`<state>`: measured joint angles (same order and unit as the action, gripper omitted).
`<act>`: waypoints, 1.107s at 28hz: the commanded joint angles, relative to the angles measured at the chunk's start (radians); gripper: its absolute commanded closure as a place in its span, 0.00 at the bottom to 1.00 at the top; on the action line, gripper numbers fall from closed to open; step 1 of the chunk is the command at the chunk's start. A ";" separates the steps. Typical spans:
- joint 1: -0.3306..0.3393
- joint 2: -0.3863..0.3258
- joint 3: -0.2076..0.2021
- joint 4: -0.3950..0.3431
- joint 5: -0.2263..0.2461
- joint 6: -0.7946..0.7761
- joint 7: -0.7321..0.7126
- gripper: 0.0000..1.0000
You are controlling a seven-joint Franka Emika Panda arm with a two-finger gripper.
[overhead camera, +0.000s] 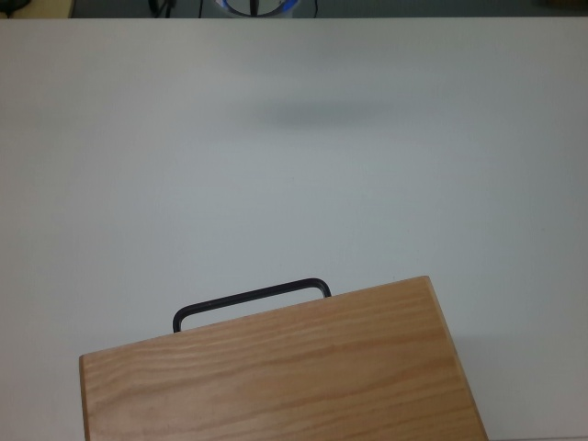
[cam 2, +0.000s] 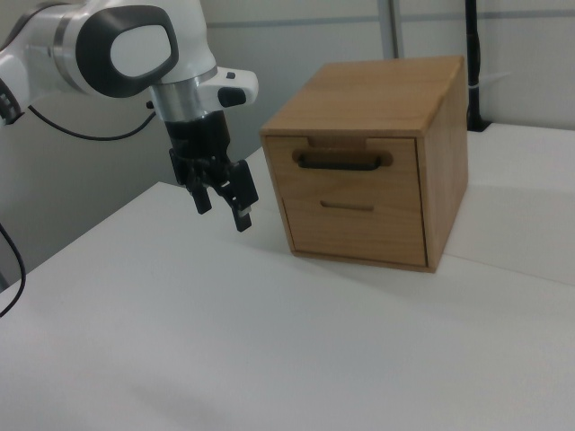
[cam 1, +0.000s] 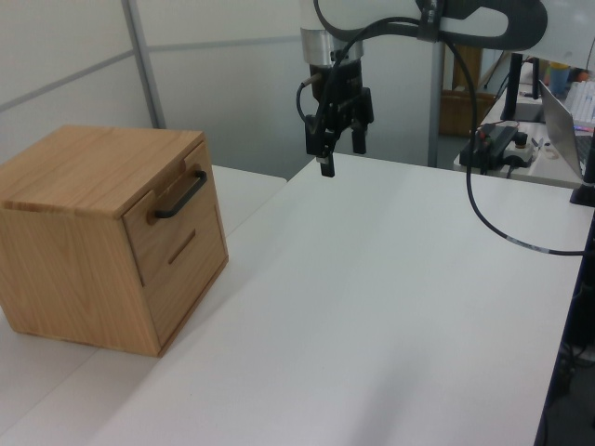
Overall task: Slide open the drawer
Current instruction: 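Raise the open gripper and swing it toward the wooden cabinet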
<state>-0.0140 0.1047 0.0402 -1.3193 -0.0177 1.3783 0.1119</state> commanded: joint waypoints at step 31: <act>-0.011 -0.675 0.009 -0.716 0.035 0.324 0.834 0.00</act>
<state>-0.0379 -0.4531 0.0474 -1.8683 -0.0018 1.6040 0.8834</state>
